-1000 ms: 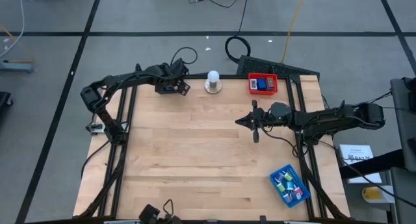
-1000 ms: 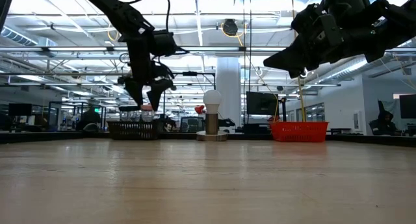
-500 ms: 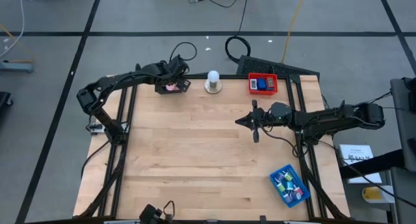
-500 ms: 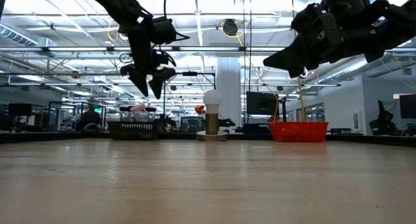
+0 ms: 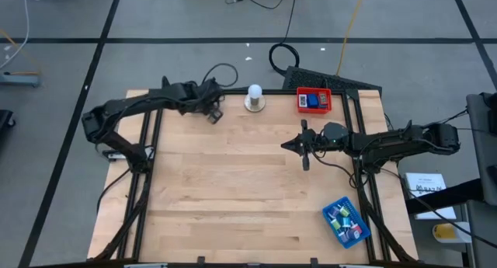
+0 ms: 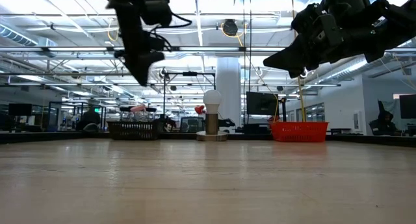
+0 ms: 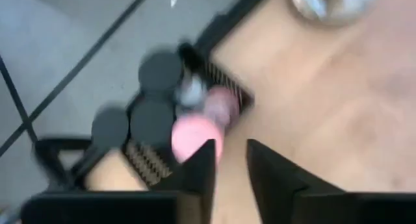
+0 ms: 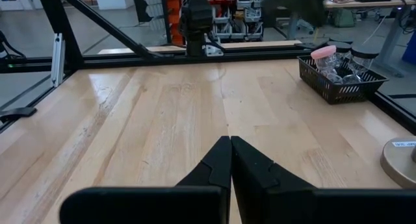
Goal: Pick & Place Office items
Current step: Put the pink hourglass into the black bin, then return to Home Position
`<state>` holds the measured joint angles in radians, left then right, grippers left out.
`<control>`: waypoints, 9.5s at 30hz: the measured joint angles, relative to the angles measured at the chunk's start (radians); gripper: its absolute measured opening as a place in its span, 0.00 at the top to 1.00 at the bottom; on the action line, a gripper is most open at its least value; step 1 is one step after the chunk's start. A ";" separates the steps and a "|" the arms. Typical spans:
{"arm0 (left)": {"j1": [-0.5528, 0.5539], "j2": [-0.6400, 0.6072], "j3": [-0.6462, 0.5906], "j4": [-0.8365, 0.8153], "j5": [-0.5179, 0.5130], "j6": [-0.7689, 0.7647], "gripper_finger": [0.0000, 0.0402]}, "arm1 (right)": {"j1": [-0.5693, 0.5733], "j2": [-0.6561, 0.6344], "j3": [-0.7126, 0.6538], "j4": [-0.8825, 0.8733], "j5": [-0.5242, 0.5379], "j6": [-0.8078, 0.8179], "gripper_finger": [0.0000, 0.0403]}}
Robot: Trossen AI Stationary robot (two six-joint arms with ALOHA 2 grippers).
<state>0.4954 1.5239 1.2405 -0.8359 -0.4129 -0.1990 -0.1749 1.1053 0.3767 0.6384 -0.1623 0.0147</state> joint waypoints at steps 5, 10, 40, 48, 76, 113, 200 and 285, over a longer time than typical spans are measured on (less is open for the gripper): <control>-0.048 -0.089 -0.068 -0.143 -0.006 -0.060 0.96 | 0.000 0.000 0.000 -0.002 0.000 0.000 1.00; -0.047 -0.168 -0.294 -0.030 0.031 -0.117 0.97 | 0.000 0.000 0.000 -0.002 0.000 0.000 1.00; 0.145 -0.195 -0.532 0.681 0.125 0.056 0.99 | 0.000 0.000 0.000 0.005 0.000 0.000 1.00; 0.056 -0.289 -0.534 0.673 0.087 0.071 0.99 | 0.000 0.000 0.000 0.004 0.001 0.000 1.00; -0.326 -0.486 -0.898 1.486 0.409 0.205 0.96 | -0.115 -0.711 -0.002 -0.700 0.061 -0.157 1.00; -0.327 -1.169 -1.226 1.253 0.318 0.171 0.99 | -0.112 -1.104 -0.293 -0.702 0.174 0.022 1.00; -0.328 -1.431 -1.226 0.891 0.332 0.142 0.87 | -0.116 -1.089 -0.362 -0.604 0.213 -0.034 1.00; -0.328 -1.431 -1.225 0.891 0.332 0.142 0.87 | -0.116 -1.089 -0.362 -0.604 0.213 -0.034 1.00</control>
<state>0.1673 0.0925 0.0158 0.0555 -0.0807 -0.0570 -0.2909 0.0162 0.0143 0.0349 0.0505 -0.0189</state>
